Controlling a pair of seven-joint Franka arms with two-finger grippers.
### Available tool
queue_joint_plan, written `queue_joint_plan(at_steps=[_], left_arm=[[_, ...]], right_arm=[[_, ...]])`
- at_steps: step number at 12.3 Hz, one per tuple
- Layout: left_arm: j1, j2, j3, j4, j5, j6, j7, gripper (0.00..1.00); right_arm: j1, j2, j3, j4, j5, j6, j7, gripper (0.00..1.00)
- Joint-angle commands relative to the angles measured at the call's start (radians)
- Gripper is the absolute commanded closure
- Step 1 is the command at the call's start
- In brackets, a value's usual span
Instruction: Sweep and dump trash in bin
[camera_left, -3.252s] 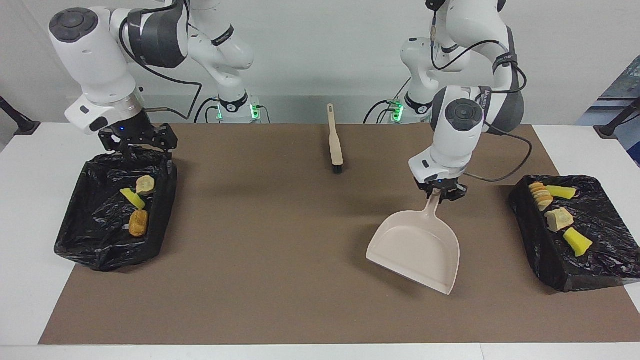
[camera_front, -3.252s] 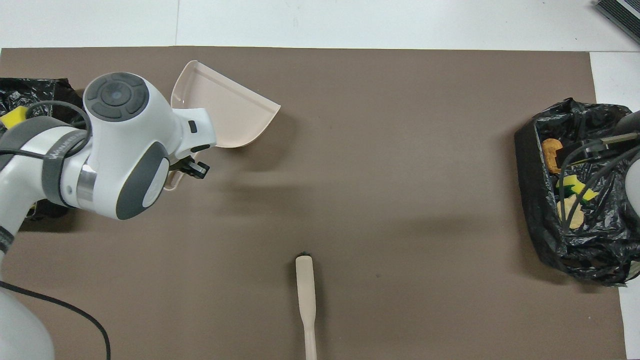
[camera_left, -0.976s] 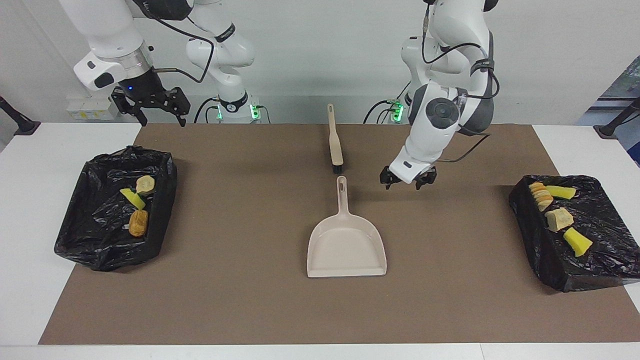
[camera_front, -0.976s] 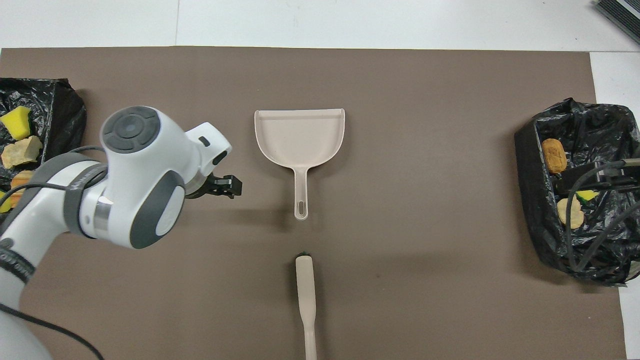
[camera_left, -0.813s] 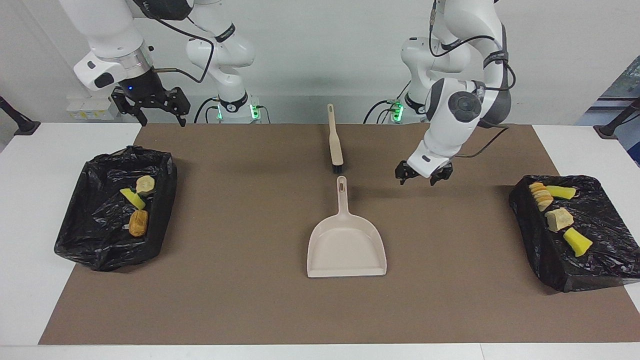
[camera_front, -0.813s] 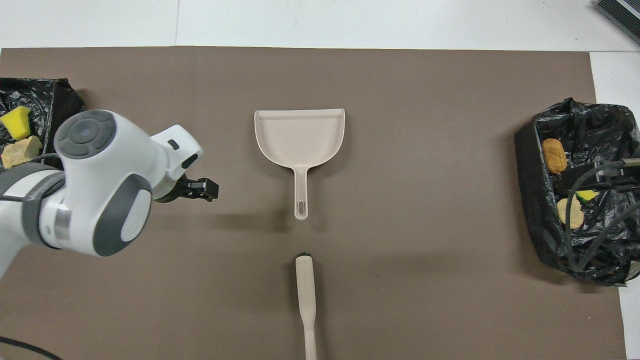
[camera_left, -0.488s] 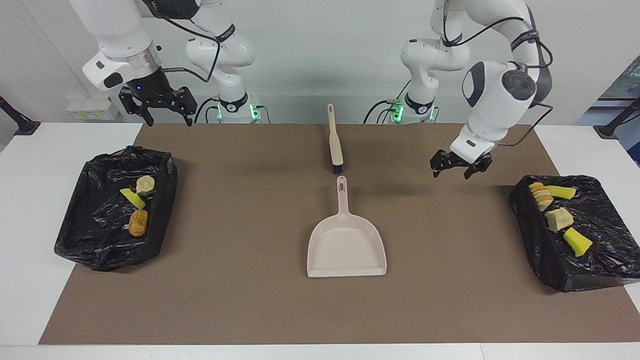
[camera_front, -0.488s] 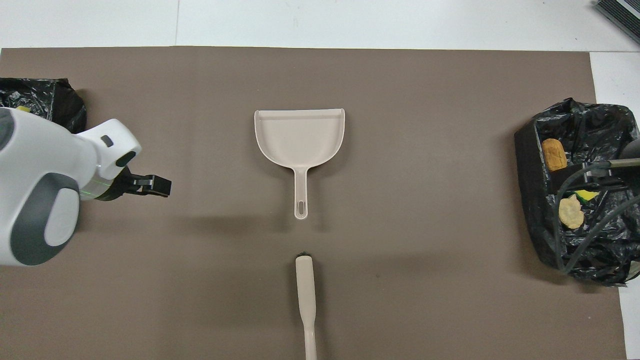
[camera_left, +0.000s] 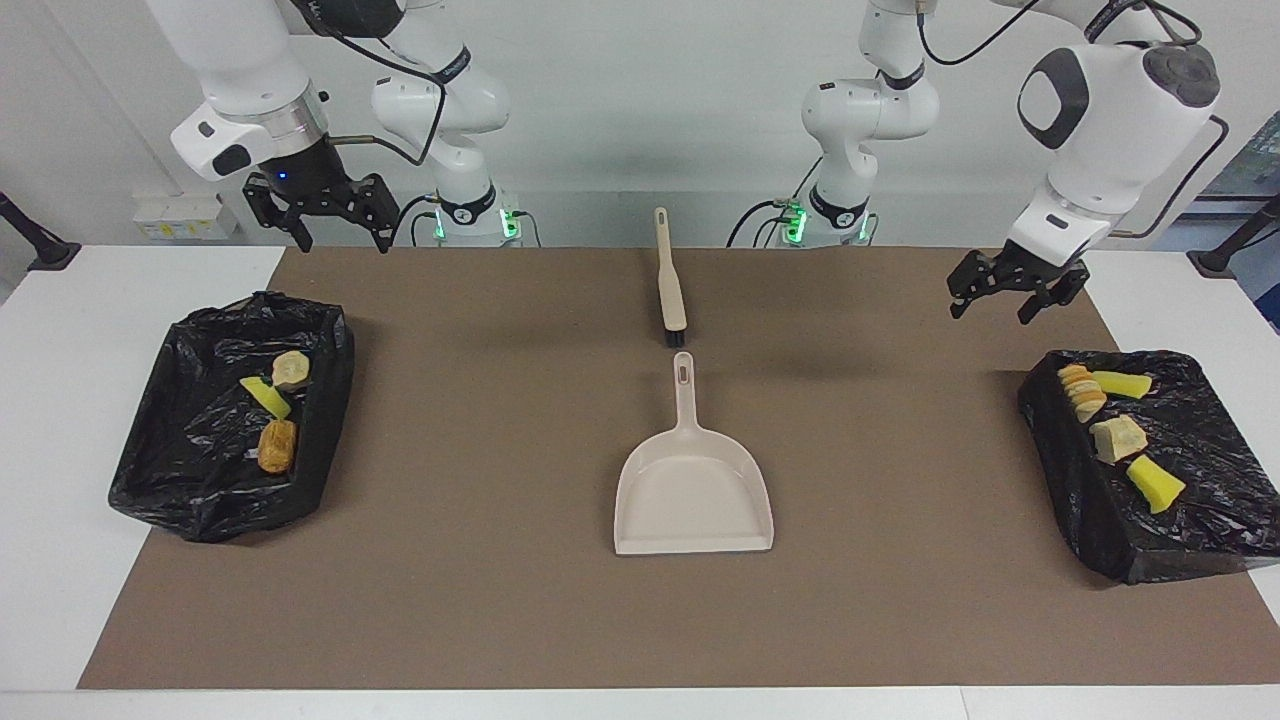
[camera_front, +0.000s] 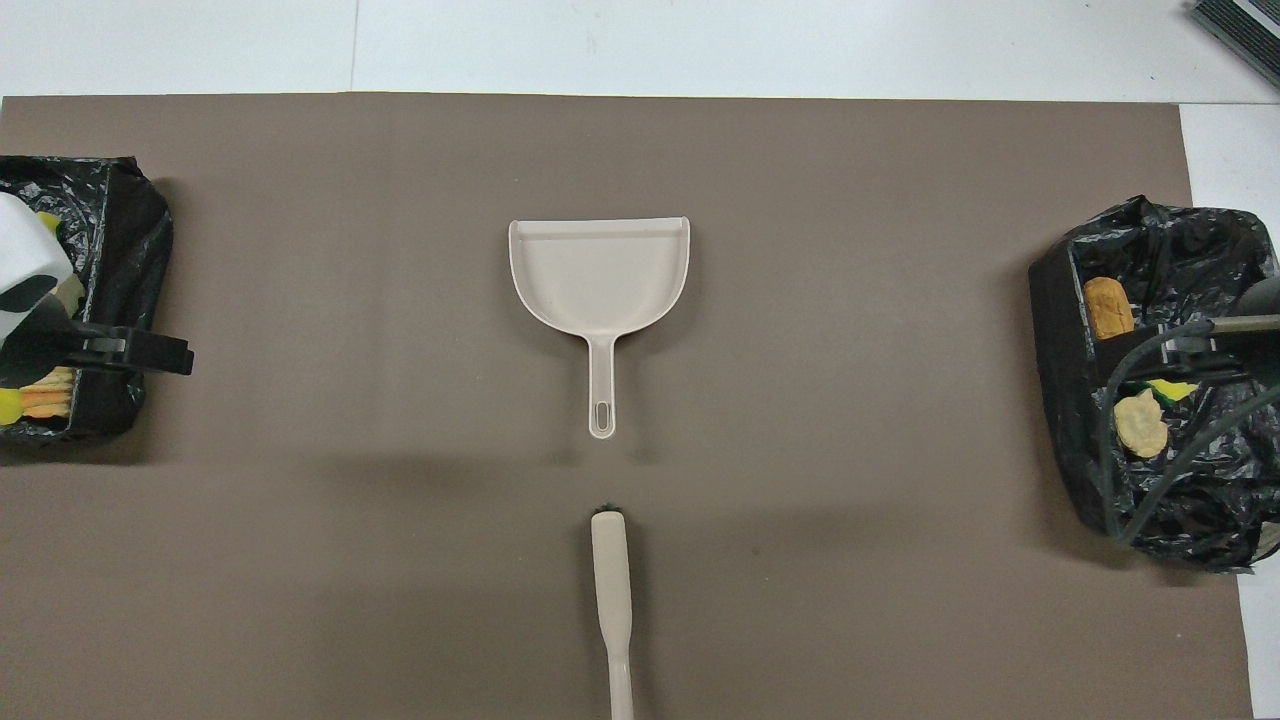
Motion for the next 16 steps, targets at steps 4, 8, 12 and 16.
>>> queue_joint_plan(at_steps=[4, 8, 12, 16], left_arm=[[0.003, 0.060, -0.007, 0.261, 0.044, -0.218, 0.046, 0.00], [-0.003, 0.055, -0.007, 0.276, 0.029, -0.240, 0.046, 0.00], [0.003, 0.046, -0.007, 0.267, 0.031, -0.260, 0.032, 0.00], [0.004, 0.048, -0.007, 0.269, 0.005, -0.250, -0.007, 0.00]], right_arm=[[-0.009, 0.002, -0.020, 0.011, 0.020, -0.008, 0.012, 0.00], [-0.031, -0.002, -0.016, 0.009, 0.021, -0.025, 0.009, 0.00], [-0.063, -0.013, 0.004, -0.009, 0.021, -0.026, 0.010, 0.00], [-0.066, -0.015, 0.016, -0.015, 0.021, -0.022, 0.020, 0.00]])
